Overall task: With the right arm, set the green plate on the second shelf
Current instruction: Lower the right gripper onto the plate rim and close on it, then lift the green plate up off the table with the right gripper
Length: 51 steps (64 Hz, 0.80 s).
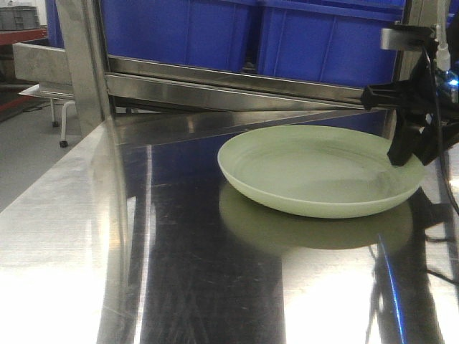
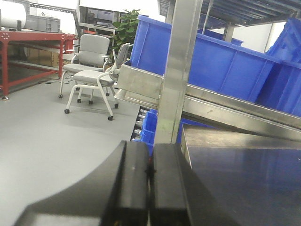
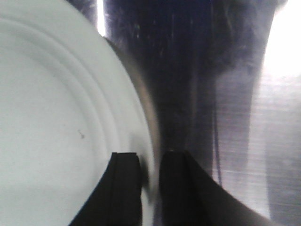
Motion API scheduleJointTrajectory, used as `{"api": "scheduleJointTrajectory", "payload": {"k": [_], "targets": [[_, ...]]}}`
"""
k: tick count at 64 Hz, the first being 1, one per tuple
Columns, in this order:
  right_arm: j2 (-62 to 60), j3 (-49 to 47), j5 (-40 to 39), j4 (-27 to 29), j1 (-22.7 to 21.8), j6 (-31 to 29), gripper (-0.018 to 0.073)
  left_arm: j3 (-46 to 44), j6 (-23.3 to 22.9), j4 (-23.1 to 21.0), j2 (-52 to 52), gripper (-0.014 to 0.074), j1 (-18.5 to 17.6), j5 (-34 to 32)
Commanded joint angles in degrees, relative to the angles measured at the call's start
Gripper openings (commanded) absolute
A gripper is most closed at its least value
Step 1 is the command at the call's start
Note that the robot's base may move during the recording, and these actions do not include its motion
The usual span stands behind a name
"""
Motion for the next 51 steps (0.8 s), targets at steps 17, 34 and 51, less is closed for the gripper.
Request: {"api": "scheduleJointTrajectory", "payload": {"k": [17,34,51], "targets": [[-1.61,-1.55,0.02,3.11,-0.45,-0.25,0.0076,2.34,-0.17,-0.38,-1.03,0.0130,0.06,-4.94],[-6.72,-1.66,0.10,2.87,-0.45,-0.25,0.0057,2.34,-0.17,-0.38,-1.03,0.0130,0.06,-4.94],[-23.94,-1.19,-0.94,2.46,-0.45,-0.25,0.0057,2.34,-0.17,-0.38,-1.03,0.0130,0.06,-4.94]]}}
